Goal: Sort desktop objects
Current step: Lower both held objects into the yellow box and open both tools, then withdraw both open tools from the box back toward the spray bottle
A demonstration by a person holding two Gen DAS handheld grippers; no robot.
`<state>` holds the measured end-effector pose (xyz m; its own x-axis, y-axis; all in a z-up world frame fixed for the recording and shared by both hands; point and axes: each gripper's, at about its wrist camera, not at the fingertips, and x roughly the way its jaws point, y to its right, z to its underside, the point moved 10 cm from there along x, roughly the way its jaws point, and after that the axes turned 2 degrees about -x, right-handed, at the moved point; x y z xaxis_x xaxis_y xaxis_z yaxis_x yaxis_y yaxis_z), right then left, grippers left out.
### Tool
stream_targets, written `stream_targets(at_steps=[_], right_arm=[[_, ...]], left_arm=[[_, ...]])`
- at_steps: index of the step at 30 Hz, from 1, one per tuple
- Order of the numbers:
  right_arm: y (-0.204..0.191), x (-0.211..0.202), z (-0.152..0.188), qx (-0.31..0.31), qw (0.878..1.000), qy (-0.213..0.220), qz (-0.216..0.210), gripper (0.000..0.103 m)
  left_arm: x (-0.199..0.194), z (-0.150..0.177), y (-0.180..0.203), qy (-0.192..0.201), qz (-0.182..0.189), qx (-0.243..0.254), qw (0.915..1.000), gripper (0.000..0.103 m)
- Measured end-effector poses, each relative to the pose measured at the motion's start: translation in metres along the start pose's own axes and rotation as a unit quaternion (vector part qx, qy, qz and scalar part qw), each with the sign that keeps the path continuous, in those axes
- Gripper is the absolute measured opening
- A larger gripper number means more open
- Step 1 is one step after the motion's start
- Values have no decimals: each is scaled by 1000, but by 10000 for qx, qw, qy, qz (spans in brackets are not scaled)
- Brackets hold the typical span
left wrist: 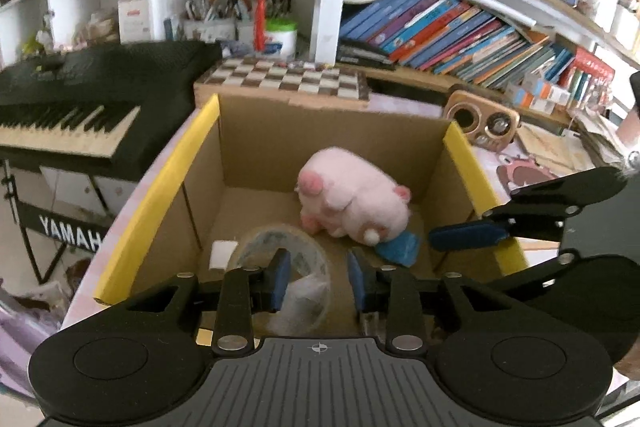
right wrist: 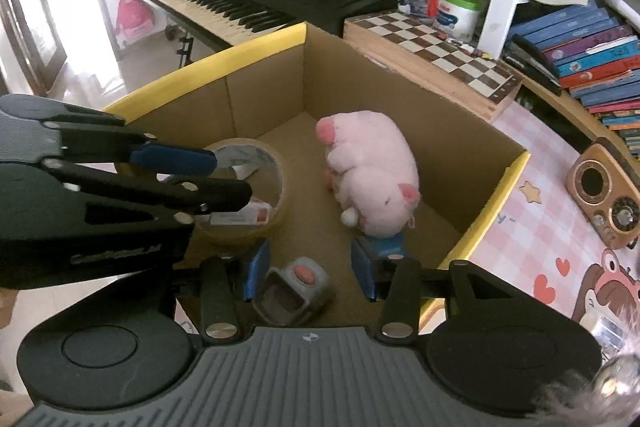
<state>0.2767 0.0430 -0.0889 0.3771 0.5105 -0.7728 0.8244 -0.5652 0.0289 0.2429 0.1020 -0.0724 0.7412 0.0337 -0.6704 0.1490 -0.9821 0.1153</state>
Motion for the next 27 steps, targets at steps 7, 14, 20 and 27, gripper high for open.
stream_targets(at_steps=[7,14,20,27], right_arm=[[5,-26,0,263,9983,445,262,56],[18,-64,3,753,9895,934,806,56],[22,-99,18,1217,9766,1256,1252,56],[9,-132,47,1599,9618,1451,1683,56]], left_arm=[[-34,-13,5,584,-13,56,9983,53],[-65,-15,5,984,-64,29,9951,59],[-90,-7,0,1197,-110,22,9927,63],[-120,13,-1,1278,13,126,9917,65]])
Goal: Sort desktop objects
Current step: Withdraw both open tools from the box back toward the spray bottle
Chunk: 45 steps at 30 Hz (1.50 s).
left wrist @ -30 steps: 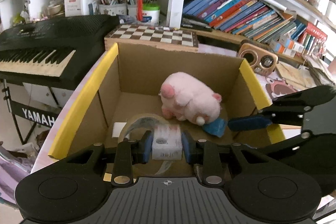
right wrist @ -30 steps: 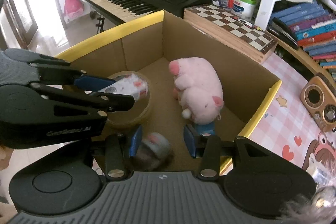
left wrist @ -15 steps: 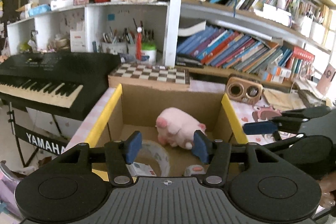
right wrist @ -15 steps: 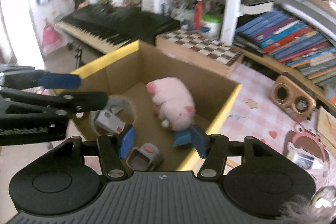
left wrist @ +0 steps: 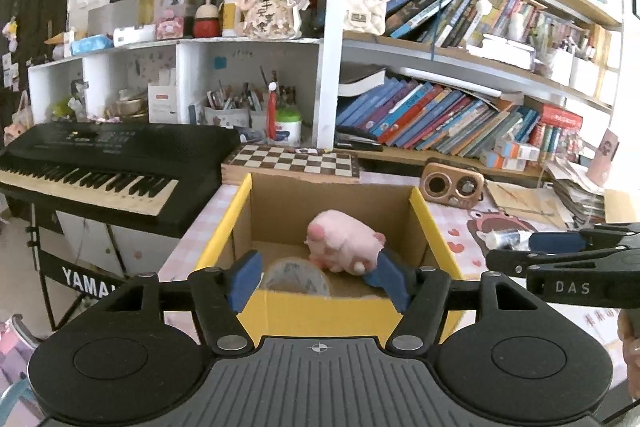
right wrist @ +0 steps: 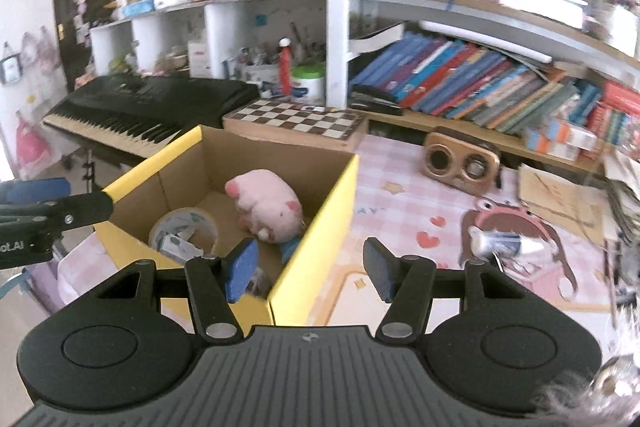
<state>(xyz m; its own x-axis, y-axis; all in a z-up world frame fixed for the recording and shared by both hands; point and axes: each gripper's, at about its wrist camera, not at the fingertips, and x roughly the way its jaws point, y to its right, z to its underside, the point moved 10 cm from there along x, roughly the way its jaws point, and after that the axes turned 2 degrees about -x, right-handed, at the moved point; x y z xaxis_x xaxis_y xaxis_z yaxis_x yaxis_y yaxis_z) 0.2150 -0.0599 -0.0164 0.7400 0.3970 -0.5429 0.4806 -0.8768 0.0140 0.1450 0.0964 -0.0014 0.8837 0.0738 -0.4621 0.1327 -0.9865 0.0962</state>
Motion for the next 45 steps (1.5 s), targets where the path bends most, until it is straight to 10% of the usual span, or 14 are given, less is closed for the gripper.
stream_targets(at_steps=[45], right_arm=[[-36,-98,145,568,9949,-434,711,59]], left_arm=[[-80,97,22,-459,197,320,9982,86]])
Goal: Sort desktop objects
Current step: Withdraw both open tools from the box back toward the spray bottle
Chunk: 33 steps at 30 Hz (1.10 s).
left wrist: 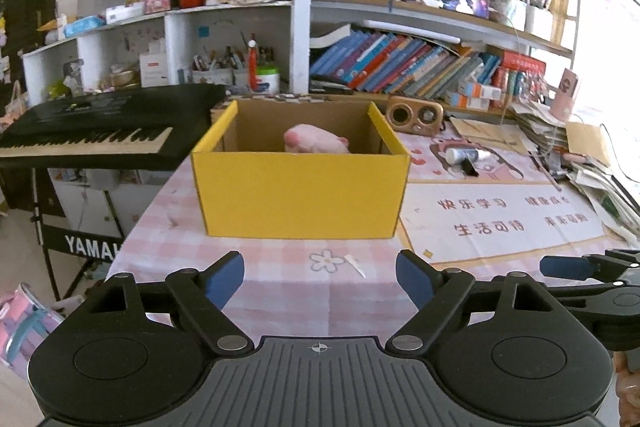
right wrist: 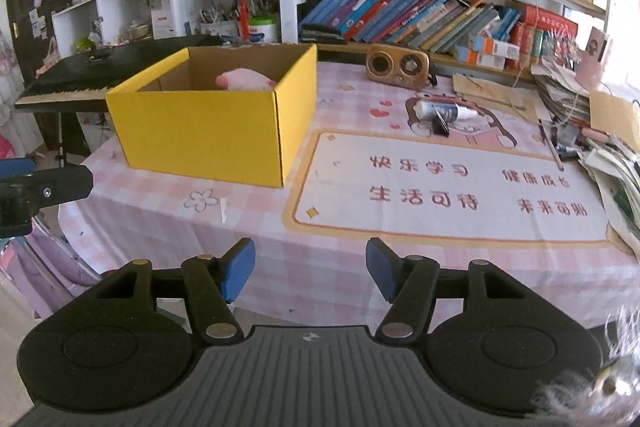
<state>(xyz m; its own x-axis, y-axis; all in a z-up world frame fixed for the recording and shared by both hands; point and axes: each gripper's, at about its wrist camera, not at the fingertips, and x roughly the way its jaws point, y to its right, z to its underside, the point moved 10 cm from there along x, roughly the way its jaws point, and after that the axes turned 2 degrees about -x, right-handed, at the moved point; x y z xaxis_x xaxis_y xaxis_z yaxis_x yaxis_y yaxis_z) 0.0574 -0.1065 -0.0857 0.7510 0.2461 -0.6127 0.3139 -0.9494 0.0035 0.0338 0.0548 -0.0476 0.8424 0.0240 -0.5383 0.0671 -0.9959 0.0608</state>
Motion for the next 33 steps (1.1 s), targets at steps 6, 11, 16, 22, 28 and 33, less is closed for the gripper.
stream_targets(at_steps=[6,11,16,22,28,33], right_arm=[[14,0,7,121,9999,-68,95,60],[31,0,12,211,9994,-157,225,61],[58,0,16,370,9981,-224,429,62],[98,0,20,597,9953,-277,710,62],[134,6,20,766,9925,-345,891,62],[161,14,19,852,9907,-411,981,62]], left_arm=[[9,4,18,-126,165,114,9997,86],[20,3,39,-226,360,200,9989,86],[35,-1,66,-289,604,330,9972,86],[54,-6,104,-369,887,502,9941,86],[75,-13,136,-429,1071,629,9913,86],[95,-17,161,-518,1169,676,9895,86]])
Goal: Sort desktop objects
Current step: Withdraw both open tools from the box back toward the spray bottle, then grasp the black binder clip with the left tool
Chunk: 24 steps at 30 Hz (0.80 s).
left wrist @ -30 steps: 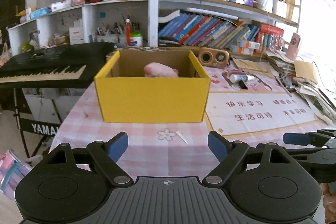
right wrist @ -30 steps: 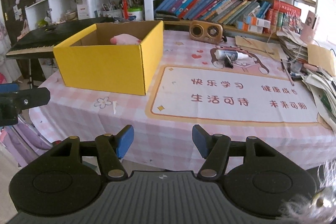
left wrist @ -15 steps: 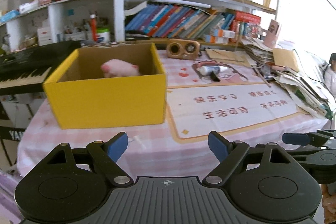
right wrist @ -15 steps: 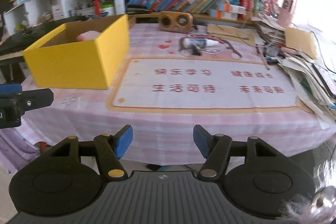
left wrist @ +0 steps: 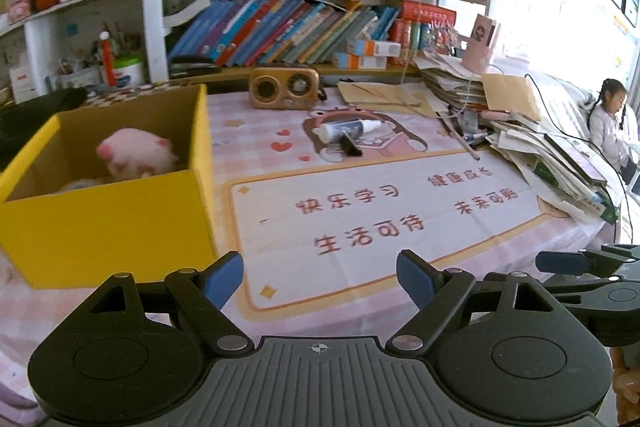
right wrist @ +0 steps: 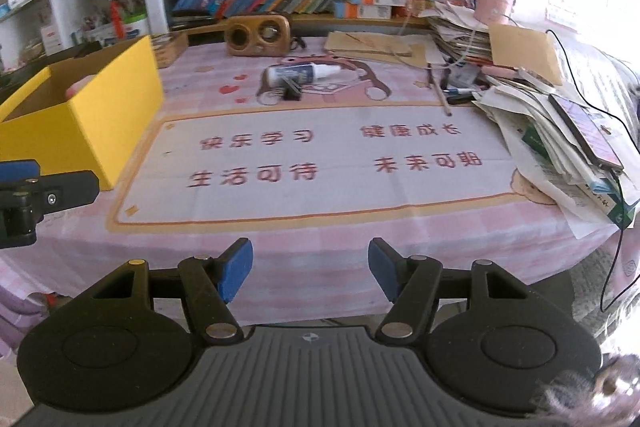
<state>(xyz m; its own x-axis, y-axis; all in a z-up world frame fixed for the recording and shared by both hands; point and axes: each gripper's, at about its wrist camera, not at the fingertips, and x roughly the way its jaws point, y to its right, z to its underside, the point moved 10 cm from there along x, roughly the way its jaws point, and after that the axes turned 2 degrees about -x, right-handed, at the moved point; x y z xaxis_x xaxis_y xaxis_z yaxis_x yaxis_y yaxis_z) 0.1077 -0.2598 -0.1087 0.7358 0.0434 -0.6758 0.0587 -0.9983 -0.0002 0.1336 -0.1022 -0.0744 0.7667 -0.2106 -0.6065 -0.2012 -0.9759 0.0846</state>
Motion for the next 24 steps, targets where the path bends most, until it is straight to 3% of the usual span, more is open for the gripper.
stream_targets(at_steps=[9,24], right_arm=[[45,33,-21,107,9998,-147,69,62],[87,89,-76,-245,9989,-136,-362,63]], left_arm=[[44,-23,31,-124,69,33,9999,86],[98,-60,58,-225,-339,-149,9991,86]])
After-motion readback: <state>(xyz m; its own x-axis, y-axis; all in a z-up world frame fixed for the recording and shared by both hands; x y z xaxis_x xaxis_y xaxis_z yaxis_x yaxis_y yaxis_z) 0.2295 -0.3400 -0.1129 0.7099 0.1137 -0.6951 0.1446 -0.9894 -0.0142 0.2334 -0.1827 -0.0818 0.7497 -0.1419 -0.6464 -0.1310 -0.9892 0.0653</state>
